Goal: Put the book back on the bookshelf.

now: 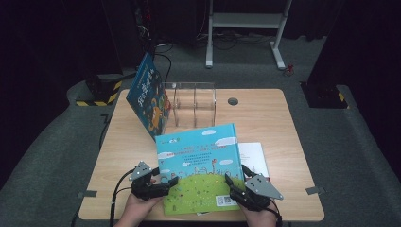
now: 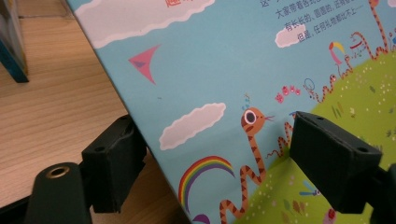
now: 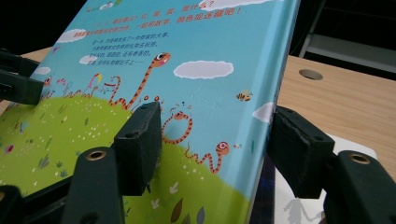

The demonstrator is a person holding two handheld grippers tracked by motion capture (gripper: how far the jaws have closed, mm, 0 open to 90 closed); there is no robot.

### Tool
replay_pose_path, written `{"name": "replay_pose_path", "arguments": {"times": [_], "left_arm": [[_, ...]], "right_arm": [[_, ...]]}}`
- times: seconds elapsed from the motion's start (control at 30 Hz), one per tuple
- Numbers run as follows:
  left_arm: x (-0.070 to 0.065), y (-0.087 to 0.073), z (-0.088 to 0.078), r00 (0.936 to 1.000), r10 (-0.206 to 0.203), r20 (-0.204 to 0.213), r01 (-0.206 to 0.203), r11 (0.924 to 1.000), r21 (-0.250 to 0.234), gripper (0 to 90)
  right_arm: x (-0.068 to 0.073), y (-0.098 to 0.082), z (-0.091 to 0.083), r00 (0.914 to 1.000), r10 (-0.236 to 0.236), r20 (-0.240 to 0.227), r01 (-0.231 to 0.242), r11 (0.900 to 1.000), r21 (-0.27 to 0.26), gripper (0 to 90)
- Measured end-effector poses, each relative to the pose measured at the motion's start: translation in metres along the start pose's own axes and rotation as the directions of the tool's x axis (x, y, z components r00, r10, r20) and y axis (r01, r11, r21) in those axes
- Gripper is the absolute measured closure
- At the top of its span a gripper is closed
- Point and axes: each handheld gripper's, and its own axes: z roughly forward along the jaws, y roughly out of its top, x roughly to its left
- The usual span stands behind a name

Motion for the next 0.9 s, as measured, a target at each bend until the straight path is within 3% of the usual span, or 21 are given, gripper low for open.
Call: {"name": "replay_pose_path", "arguments": {"times": [0.2,0.4,0.9], "left_arm": [[0.0,0.001,-0.004,0.9999,-0.009,-0.01,0.009,0.9999,-0.014,23.8],[-0.003,0.004,-0.01,0.9993,0.005,-0.036,-0.007,0.9991,-0.043,27.6],[-0.009,0.006,-0.021,0.9962,0.028,-0.083,-0.04,0.9894,-0.14,34.8]], "right_arm": [[0.001,0.0,0.001,1.0,-0.002,0.001,0.002,1.0,-0.001,36.9],[0.002,0.0,0.0,1.0,-0.006,0.008,0.006,1.0,-0.005,38.0],[0.005,0.0,-0.004,0.999,-0.028,0.033,0.03,0.998,-0.048,42.0]]}}
